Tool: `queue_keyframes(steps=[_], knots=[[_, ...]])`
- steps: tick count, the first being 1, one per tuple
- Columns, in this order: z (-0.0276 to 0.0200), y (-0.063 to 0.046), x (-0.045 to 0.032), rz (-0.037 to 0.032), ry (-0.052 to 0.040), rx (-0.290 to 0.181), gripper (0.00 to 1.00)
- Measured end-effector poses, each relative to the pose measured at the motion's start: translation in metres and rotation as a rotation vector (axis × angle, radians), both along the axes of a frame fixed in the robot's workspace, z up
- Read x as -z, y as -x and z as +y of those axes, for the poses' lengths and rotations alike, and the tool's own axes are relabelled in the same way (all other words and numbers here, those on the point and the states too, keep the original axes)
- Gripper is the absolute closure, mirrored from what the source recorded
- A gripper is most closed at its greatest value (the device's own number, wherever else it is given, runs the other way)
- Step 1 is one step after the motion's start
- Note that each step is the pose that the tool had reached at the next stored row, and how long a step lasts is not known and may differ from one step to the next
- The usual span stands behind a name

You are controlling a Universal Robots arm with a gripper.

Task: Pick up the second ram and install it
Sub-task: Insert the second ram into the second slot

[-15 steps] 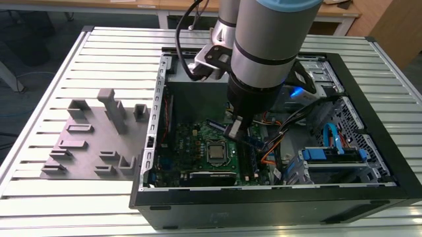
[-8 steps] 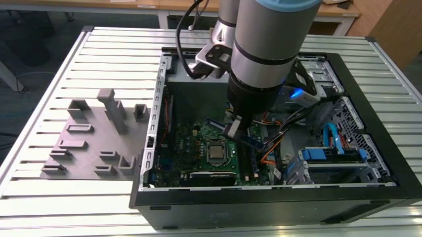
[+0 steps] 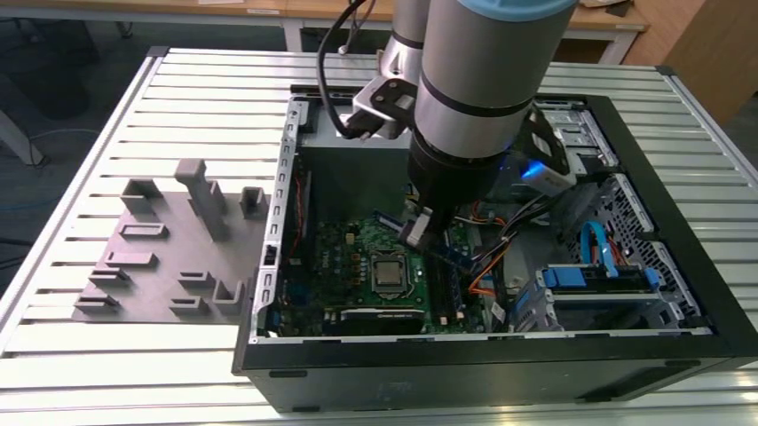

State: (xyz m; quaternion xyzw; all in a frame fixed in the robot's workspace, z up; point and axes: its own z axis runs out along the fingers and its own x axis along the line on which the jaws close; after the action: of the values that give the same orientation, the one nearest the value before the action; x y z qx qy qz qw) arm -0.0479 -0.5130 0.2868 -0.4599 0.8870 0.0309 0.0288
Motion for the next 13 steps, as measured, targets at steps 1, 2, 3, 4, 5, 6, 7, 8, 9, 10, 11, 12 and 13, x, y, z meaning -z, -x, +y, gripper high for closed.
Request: queue_keyframes(steps=[1,2,3,4,5,6,7,8,9,10,11,12,13], knots=[[0.0,0.0,0.0,0.0,0.0,0.005,0.9],[0.0,0.0,0.0,0.0,0.0,0.011,0.9],[0.0,0.0,0.0,0.0,0.0001,0.016,0.9],[0.0,0.0,0.0,0.0,0.0,0.021,0.9],[0.0,0.0,0.0,0.0,0.0,0.026,0.9],[0.0,0.0,0.0,0.0,0.0,0.031,0.9],[0.0,0.0,0.0,0.0,0.0,0.036,0.9],[0.0,0.0,0.0,0.0,0.0,0.041,0.9],[0.0,0.0,0.0,0.0,0.0,0.046,0.9],[0.0,0.0,0.0001,0.0,0.0,0.051,0.9],[0.0,0.0,0.0001,0.0,0.0,0.056,0.9],[0.0,0.0,0.0001,0.0,0.0,0.061,0.9],[0.0,0.0,0.0001,0.0,-0.0001,0.066,0.9]])
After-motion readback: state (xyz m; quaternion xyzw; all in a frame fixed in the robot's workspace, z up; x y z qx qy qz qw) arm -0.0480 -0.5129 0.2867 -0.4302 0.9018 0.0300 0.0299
